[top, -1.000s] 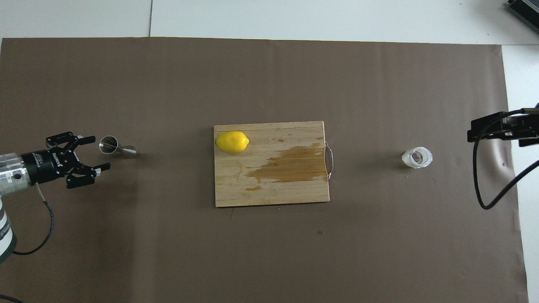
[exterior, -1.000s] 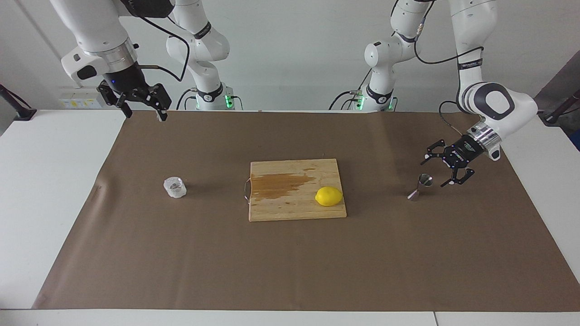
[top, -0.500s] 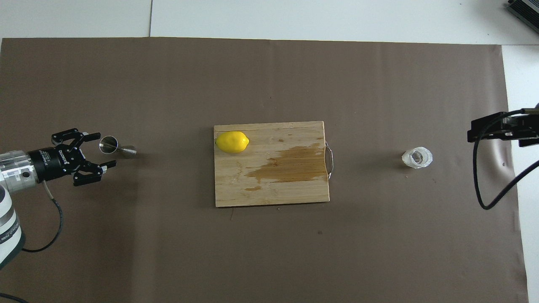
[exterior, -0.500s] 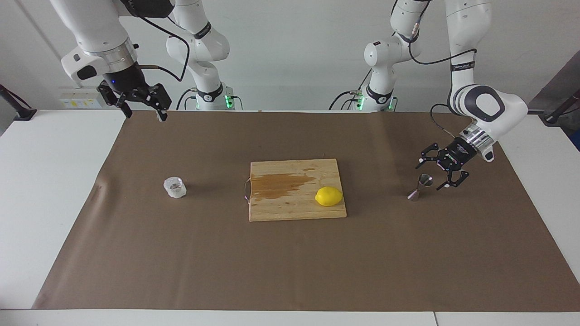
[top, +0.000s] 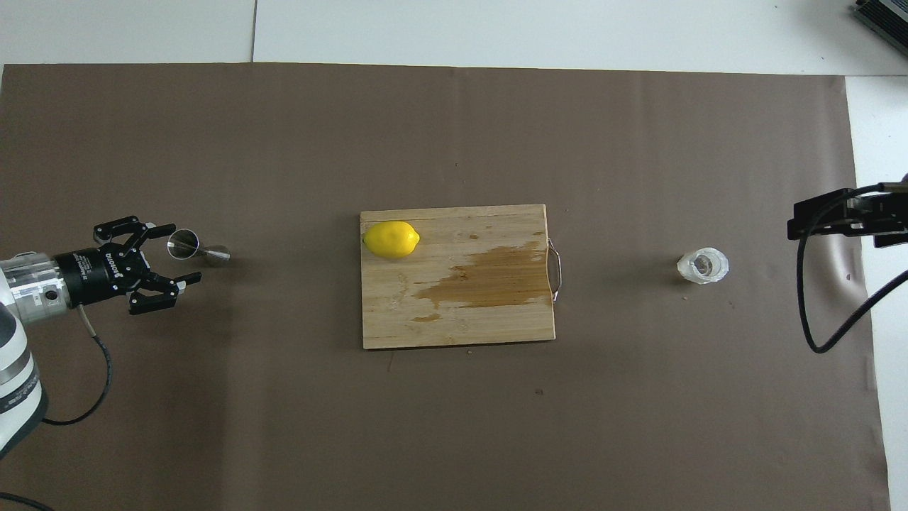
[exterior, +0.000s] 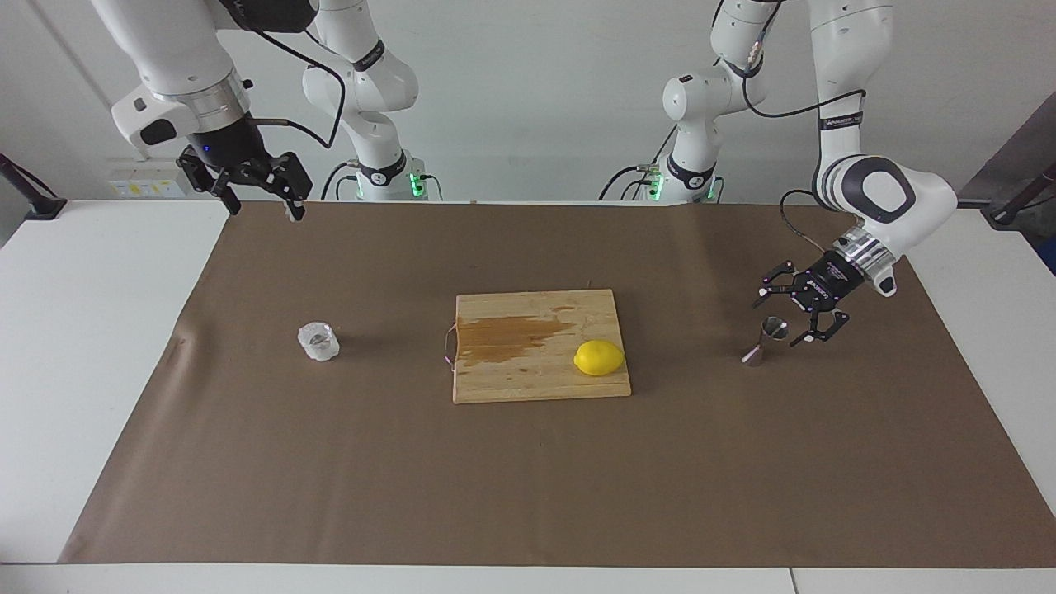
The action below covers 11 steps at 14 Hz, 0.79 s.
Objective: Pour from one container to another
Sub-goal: 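Close the left gripper around the small metal cup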
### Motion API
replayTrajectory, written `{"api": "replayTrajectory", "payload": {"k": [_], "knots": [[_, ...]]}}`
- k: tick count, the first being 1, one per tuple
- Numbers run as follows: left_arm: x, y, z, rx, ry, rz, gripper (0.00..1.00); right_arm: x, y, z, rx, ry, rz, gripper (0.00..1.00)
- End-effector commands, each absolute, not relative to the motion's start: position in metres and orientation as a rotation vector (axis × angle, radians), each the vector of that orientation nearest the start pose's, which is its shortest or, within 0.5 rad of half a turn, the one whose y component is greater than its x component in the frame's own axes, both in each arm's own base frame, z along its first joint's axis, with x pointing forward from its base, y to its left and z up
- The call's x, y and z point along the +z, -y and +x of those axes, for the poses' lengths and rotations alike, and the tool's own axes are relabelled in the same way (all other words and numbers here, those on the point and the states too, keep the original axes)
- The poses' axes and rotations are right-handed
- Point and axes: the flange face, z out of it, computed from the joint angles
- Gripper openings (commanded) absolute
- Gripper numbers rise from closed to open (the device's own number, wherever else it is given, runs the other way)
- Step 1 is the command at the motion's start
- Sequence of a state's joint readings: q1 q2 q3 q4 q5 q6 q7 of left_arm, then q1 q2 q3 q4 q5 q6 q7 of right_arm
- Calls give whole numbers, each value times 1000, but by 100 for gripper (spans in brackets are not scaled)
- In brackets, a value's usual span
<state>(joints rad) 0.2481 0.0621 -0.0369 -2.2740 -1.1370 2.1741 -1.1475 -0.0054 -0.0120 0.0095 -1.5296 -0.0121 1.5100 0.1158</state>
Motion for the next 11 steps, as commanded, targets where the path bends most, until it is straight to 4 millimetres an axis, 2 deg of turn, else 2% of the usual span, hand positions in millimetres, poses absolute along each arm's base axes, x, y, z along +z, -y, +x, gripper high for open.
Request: {"api": "replayTrajectory", "payload": {"k": [1,5,11], "knots": [[336,-69,510,-615,-2055,1140,100,648,-1,542,24,-147,-3141,100],[336,-70,511,-605,-2057,1137,100,649,-1,542,22,-147,-3141,100],[336,-70,511,-605,-2057,1137,85,649,-1,542,22,-147,-3141,100]]}}
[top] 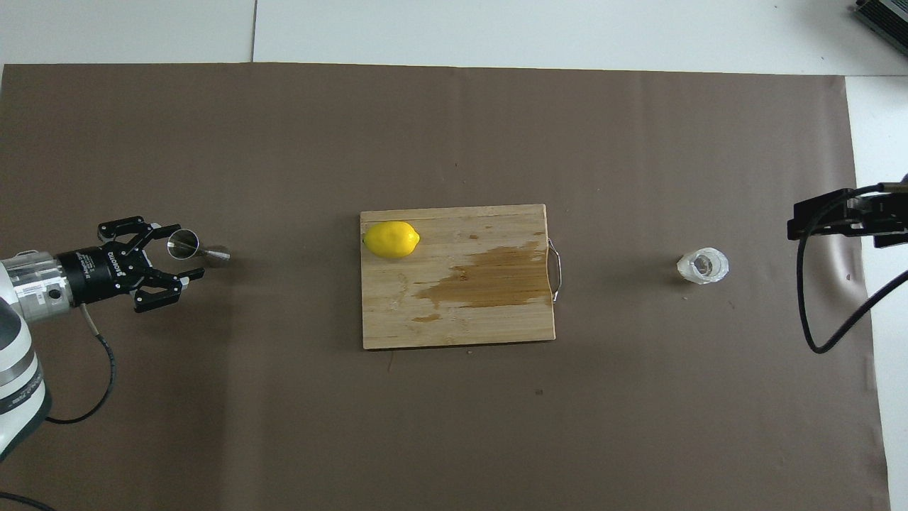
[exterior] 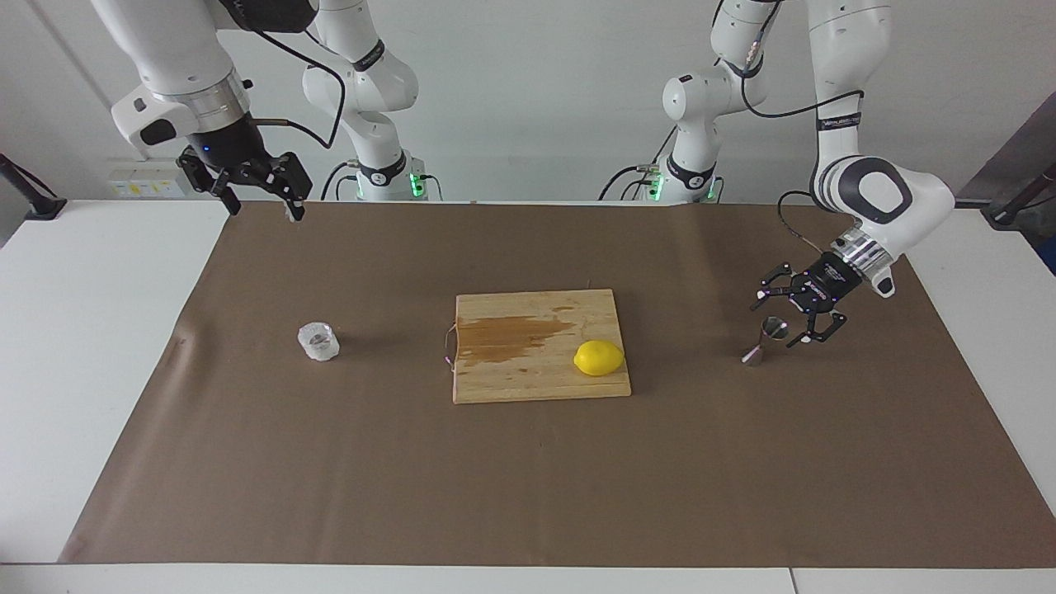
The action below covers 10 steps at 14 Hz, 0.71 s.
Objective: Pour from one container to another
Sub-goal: 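Close the left gripper around the small metal cup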
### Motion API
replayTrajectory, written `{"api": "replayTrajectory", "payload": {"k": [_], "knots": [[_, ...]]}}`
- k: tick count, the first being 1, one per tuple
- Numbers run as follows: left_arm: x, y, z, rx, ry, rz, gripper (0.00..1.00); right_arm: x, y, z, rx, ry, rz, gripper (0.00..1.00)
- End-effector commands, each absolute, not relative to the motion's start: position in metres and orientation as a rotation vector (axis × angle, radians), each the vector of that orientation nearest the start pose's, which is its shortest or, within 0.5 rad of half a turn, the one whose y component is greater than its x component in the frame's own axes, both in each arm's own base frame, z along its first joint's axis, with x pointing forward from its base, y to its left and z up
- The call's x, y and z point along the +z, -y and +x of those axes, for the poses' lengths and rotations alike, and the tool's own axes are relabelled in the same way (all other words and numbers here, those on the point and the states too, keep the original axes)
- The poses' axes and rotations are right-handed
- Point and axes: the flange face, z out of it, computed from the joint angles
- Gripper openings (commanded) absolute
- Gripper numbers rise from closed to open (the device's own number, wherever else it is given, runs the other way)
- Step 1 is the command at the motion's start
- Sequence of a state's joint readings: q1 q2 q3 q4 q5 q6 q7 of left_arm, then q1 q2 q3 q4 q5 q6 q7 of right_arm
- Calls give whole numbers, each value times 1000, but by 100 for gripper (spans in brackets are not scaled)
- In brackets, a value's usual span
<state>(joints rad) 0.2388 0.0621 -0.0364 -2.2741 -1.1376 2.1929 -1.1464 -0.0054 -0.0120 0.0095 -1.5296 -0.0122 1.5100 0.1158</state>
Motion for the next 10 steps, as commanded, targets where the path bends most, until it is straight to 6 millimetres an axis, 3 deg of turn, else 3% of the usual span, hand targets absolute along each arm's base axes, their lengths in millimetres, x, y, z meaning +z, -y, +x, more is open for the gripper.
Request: {"api": "replayTrajectory", "payload": {"k": [1,4,6,8,9,10], "knots": [[337,-70,511,-606,-2055,1137,85,649,0,542,22,-150,-3140,100],[337,-71,512,-604,-2054,1139,79,649,-1,542,22,-147,-3141,100],[337,-71,512,-603,-2054,1140,64,648,0,542,24,-150,-3140,100],[337,-69,512,-609,-2051,1143,11,649,-1,542,22,-147,-3141,100],[337,-70,513,-607,-2052,1140,0,649,-1,542,22,-147,-3141,100],[337,-70,513,-609,-2052,1142,0,649,-1,542,21,-147,-3142,100]]}}
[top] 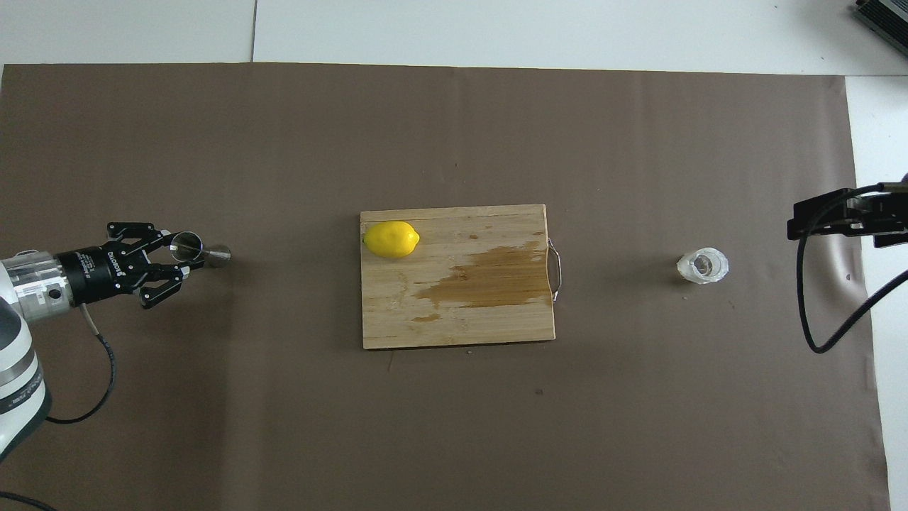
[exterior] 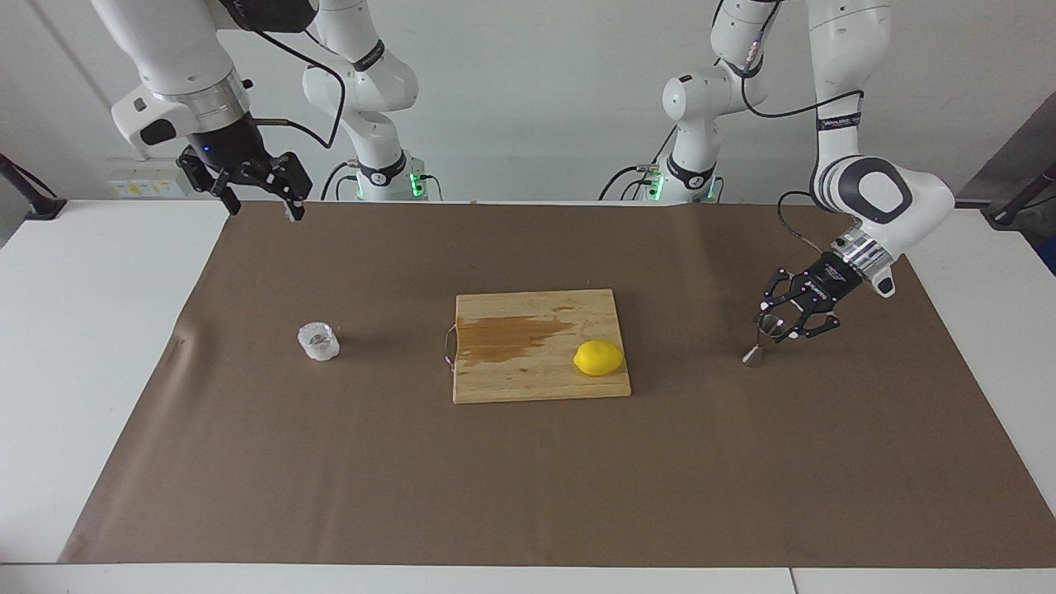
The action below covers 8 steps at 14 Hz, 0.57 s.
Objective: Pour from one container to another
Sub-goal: 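Close the left gripper around the small metal cup, then lift the metal cup with the left gripper and carry it over the board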
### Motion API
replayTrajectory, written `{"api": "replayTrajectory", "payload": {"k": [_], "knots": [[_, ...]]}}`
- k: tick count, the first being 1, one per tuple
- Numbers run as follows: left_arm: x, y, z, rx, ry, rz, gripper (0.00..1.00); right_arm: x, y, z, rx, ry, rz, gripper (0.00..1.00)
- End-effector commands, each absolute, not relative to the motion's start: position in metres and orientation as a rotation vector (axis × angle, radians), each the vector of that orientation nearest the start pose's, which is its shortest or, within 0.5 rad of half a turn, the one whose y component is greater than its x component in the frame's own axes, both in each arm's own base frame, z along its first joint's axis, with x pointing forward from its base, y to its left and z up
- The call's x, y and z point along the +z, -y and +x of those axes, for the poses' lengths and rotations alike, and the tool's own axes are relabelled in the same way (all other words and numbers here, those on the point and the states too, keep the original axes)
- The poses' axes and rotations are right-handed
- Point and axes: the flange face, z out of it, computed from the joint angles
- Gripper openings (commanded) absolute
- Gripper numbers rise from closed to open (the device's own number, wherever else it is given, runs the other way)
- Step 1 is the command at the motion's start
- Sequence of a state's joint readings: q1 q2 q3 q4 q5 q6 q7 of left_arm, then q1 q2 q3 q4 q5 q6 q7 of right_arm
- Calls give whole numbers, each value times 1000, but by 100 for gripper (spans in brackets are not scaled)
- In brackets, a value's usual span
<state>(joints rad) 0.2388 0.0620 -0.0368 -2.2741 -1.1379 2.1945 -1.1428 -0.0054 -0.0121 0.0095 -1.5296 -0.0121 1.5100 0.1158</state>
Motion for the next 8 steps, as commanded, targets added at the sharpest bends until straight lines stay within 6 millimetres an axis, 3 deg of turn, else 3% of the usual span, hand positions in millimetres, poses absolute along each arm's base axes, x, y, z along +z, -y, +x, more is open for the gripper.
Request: {"api": "replayTrajectory", "payload": {"k": [1,4,7,8], "knots": [[339,-69,516,-603,-2048,1144,0,649,-1,542,22,-147,-3141,100],[354,-52,529,-613,-2008,1179,0,649,-1,542,22,-147,-3141,100],[393,-16,551,-681,-1933,1227,0,649,-1,542,22,-147,-3141,100],[401,7,555,-710,-1925,1242,0,649,-1,542,22,-147,-3141,100]]}}
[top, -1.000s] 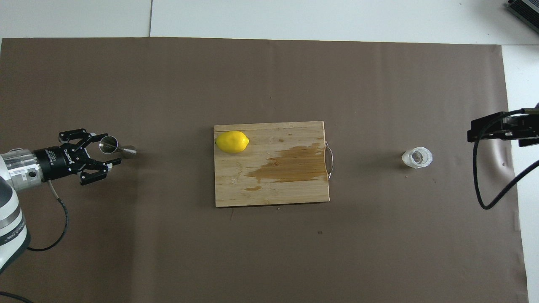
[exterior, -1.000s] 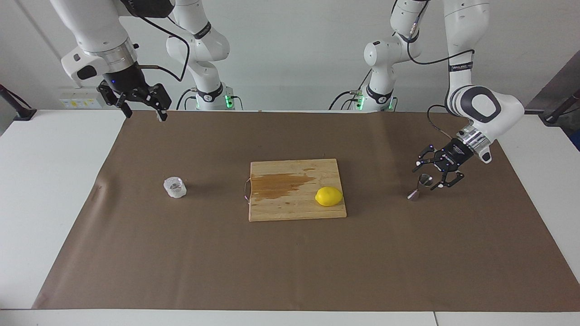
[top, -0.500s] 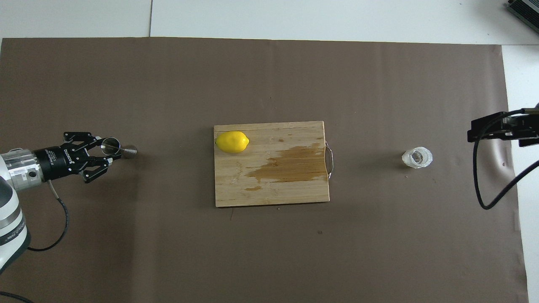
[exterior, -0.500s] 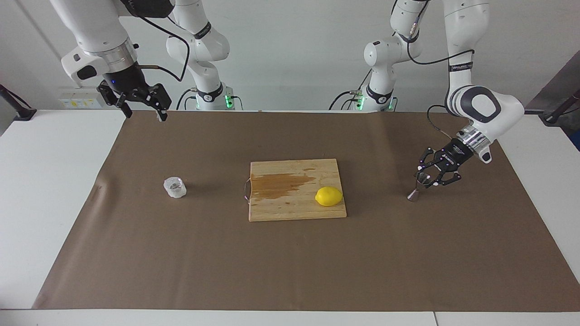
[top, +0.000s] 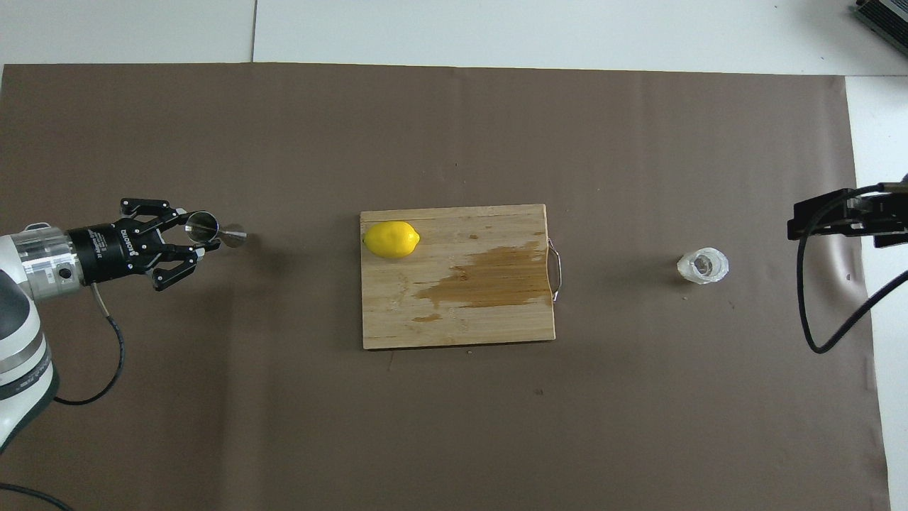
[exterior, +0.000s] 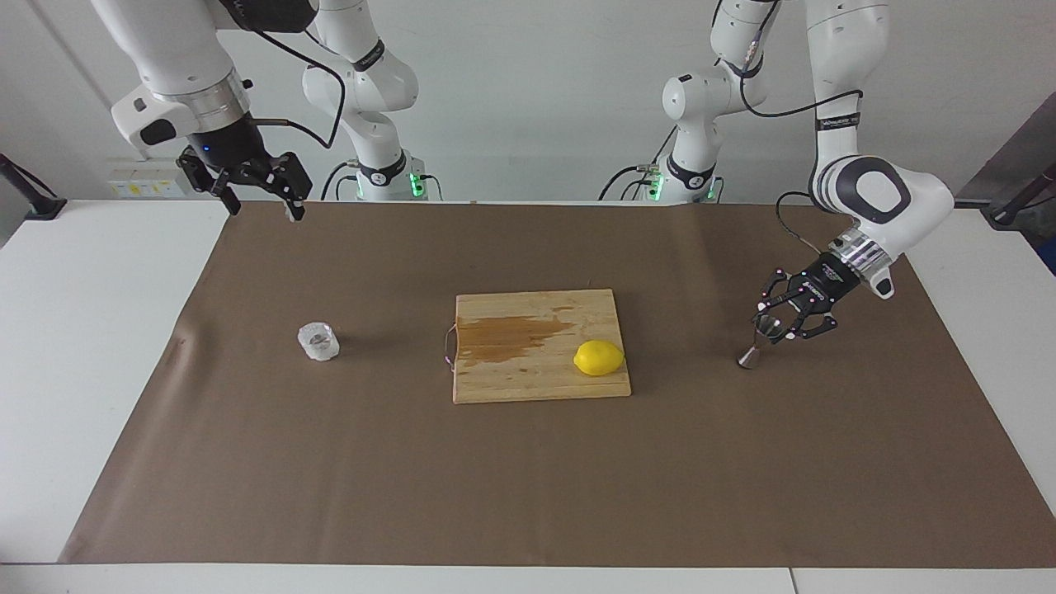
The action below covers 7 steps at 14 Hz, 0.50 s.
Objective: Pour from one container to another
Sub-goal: 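Lift the metal cup with the left gripper and carry it over the board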
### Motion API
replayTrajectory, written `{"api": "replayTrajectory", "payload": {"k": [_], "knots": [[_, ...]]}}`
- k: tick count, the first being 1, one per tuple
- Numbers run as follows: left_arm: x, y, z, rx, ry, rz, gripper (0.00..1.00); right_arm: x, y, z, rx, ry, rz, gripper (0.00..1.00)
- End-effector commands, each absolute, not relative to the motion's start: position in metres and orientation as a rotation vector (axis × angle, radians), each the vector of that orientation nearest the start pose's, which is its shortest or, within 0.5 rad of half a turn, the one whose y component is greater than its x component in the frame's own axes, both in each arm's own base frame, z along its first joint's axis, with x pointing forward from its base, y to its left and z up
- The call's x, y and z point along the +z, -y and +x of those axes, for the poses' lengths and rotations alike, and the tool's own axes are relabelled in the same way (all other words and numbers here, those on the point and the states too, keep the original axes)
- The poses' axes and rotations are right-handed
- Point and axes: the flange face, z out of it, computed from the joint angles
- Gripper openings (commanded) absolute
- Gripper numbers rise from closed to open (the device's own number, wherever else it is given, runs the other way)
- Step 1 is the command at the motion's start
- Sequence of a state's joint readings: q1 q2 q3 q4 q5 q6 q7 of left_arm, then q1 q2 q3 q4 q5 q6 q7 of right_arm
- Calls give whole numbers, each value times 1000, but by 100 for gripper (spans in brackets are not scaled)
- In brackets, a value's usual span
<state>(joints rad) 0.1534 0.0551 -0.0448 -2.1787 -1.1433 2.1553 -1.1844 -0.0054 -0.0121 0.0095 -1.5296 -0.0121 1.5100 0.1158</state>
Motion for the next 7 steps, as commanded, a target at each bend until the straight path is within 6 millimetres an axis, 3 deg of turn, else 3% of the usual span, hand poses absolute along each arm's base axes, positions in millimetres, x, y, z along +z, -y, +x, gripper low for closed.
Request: {"api": "replayTrajectory", "payload": {"k": [1,5,7], "knots": [[408,32,558,-731,-1920,1258,0,649,-1,542,22,-147,-3141,100],[434,127,567,-772,-2010,1166,0,649,-1,542,22,-147,-3141,100],[439,162,564,-791,-2013,1110,0,649,-1,542,22,-147,-3141,100]]}}
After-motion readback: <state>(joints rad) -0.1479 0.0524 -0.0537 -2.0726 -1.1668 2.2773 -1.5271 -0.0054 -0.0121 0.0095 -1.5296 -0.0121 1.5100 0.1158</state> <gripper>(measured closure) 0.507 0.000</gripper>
